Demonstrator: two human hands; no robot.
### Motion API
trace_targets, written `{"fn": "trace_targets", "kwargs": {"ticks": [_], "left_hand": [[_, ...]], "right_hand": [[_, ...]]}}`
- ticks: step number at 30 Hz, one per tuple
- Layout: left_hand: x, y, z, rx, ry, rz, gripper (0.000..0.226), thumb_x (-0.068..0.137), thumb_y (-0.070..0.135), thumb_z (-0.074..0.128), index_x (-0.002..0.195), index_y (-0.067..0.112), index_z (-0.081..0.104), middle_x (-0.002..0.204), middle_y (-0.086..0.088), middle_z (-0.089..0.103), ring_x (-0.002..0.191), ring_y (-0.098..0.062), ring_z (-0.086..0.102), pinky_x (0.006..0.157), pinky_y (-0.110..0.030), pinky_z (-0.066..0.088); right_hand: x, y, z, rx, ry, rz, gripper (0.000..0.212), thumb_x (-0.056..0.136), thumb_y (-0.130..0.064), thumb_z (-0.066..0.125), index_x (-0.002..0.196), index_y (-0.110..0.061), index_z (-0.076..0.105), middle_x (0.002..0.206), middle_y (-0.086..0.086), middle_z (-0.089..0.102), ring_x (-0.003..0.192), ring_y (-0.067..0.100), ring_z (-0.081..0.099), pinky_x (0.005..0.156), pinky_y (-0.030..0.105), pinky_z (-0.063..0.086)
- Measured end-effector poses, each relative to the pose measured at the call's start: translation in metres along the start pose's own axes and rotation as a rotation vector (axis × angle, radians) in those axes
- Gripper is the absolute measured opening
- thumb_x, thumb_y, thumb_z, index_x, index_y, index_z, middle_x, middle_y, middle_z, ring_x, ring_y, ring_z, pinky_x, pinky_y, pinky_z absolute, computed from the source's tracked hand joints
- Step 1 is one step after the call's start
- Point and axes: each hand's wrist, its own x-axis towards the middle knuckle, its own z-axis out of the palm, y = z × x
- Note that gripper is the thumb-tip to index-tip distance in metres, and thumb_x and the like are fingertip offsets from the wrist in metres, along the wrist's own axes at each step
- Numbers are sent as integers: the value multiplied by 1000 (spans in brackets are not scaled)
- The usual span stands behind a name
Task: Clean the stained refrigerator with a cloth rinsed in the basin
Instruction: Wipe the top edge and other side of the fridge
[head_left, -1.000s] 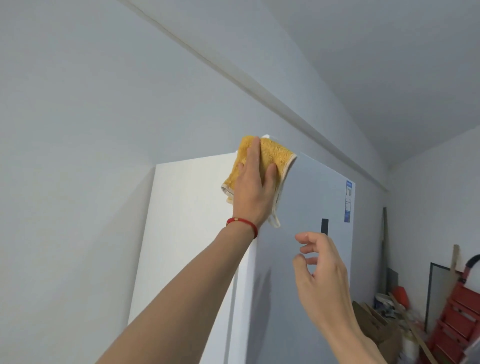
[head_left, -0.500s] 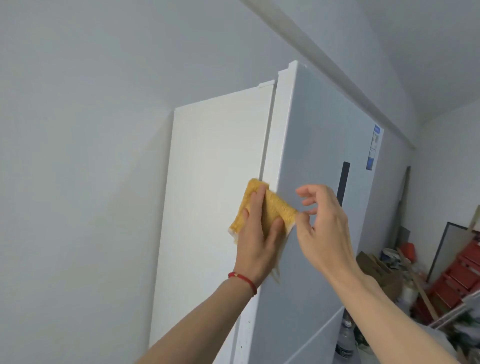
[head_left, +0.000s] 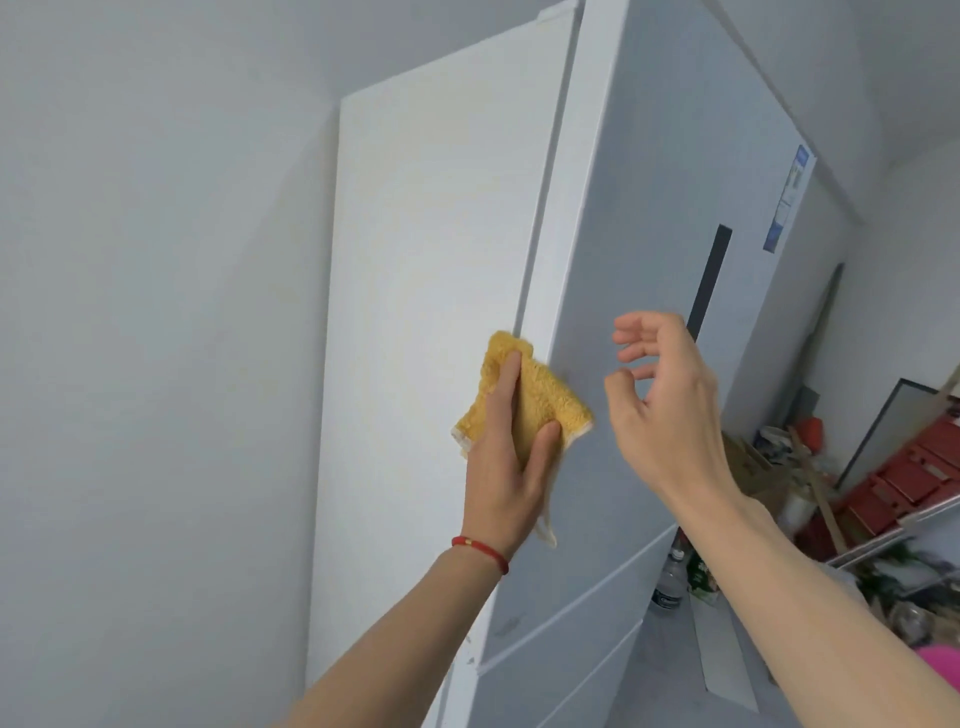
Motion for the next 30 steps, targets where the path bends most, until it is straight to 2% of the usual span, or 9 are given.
{"fn": "trace_targets", "kwargs": {"ticks": [4, 8, 11, 15, 18, 21, 24, 27, 30], "left_hand": [[-57, -33, -5, 5, -6, -178, 68, 98, 21, 63, 152, 48, 31, 140, 19, 56, 109, 1, 60, 93, -22, 50], [-43, -22, -13, 25, -34, -194, 74, 92, 9, 65, 150, 46, 37, 132, 33, 52, 113, 11, 54, 92, -5, 40], [-12, 6, -12, -56, -3, -140, 73, 91, 5, 66, 150, 36, 39, 144, 23, 51, 129, 10, 48, 108, -15, 39], [1, 9, -3, -92, 103, -94, 63, 90, 9, 71, 143, 30, 45, 140, 7, 53, 132, 3, 46, 113, -25, 40], [-36, -19, 5, 27, 146, -129, 60, 94, 25, 70, 148, 35, 45, 136, 6, 53, 127, -1, 43, 111, -26, 38], [-81, -46, 5, 33, 130, -182, 62, 96, 21, 68, 152, 29, 44, 142, 7, 52, 128, -6, 45, 110, -18, 37], [-105, -66, -3, 102, 96, -204, 59, 92, 18, 72, 147, 24, 52, 150, 10, 51, 132, -11, 47, 112, -33, 39], [-85, -59, -17, 82, 84, -274, 55, 79, 17, 80, 132, 21, 66, 138, 9, 53, 125, -13, 54, 105, -40, 48], [-48, -35, -30, 50, -9, -242, 47, 81, 21, 81, 126, 18, 71, 121, 4, 60, 112, -14, 60, 96, -41, 53]], "right_hand": [[-13, 7, 16, 11, -50, 34, 37, 90, 5, 57, 124, -11, 56, 115, 2, 60, 101, 16, 58, 82, 15, 46], [-23, 10, 29, -6, -41, 29, 35, 91, 4, 57, 122, -10, 57, 114, 0, 61, 100, 16, 58, 86, 30, 51], [-29, 10, 30, 7, 10, 1, 32, 90, 5, 56, 119, -8, 60, 111, 1, 62, 98, 17, 59, 86, 32, 51], [-37, 12, 28, 28, 14, -18, 27, 93, 3, 55, 117, -8, 60, 112, 3, 63, 97, 16, 60, 87, 25, 51], [-50, 17, 26, 24, -8, 7, 26, 95, 1, 53, 117, -9, 59, 113, 3, 63, 95, 10, 58, 86, 13, 45], [-67, 24, 22, 4, -60, 59, 27, 95, 1, 53, 119, -9, 59, 113, 3, 63, 95, 10, 58, 83, 8, 42], [-83, 30, 21, -25, -134, 100, 30, 93, 5, 55, 120, -9, 58, 113, 4, 63, 93, 11, 58, 82, 6, 41], [-90, 33, 23, -39, -196, 114, 31, 92, 4, 55, 121, -8, 58, 115, 4, 63, 92, 10, 57, 81, 8, 42], [-94, 31, 28, -17, -201, 96, 28, 92, -1, 54, 119, -6, 59, 114, 6, 64, 91, 8, 57, 82, 12, 44]]}}
